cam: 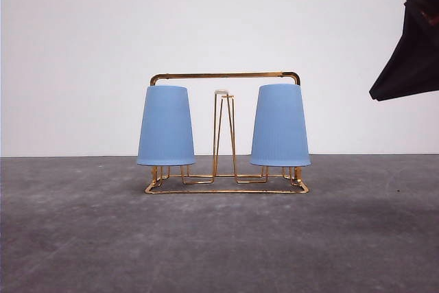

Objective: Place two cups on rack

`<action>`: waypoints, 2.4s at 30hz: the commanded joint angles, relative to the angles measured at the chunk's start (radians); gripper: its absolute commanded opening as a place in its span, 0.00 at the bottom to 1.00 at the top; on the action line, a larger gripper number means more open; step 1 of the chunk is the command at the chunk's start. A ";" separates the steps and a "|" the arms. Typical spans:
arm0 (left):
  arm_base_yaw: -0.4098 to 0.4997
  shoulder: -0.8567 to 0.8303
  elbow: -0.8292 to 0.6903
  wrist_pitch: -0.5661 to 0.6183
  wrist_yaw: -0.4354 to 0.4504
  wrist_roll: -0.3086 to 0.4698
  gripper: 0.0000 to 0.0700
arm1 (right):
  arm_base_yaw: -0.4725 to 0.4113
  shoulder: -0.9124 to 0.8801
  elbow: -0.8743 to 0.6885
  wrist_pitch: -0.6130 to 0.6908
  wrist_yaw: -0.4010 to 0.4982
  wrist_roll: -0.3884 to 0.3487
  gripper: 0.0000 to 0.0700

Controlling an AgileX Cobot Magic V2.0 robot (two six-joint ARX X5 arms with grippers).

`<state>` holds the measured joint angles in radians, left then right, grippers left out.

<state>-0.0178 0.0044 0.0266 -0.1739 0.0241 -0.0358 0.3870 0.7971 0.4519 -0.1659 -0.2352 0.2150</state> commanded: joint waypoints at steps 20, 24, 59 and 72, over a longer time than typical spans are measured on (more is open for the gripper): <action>-0.002 -0.001 -0.014 0.053 -0.002 -0.022 0.00 | 0.001 -0.004 0.006 -0.012 0.009 -0.080 0.04; -0.002 -0.001 -0.014 0.053 -0.002 -0.022 0.00 | -0.041 -0.115 -0.032 -0.075 0.121 -0.143 0.04; -0.002 -0.001 -0.014 0.056 -0.002 -0.022 0.00 | -0.401 -0.793 -0.440 0.010 0.227 -0.117 0.04; -0.002 -0.001 -0.014 0.056 -0.002 -0.022 0.00 | -0.401 -0.793 -0.440 0.010 0.227 -0.117 0.04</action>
<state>-0.0181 0.0040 0.0269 -0.1299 0.0238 -0.0490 -0.0139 0.0044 0.0151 -0.1673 -0.0082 0.0864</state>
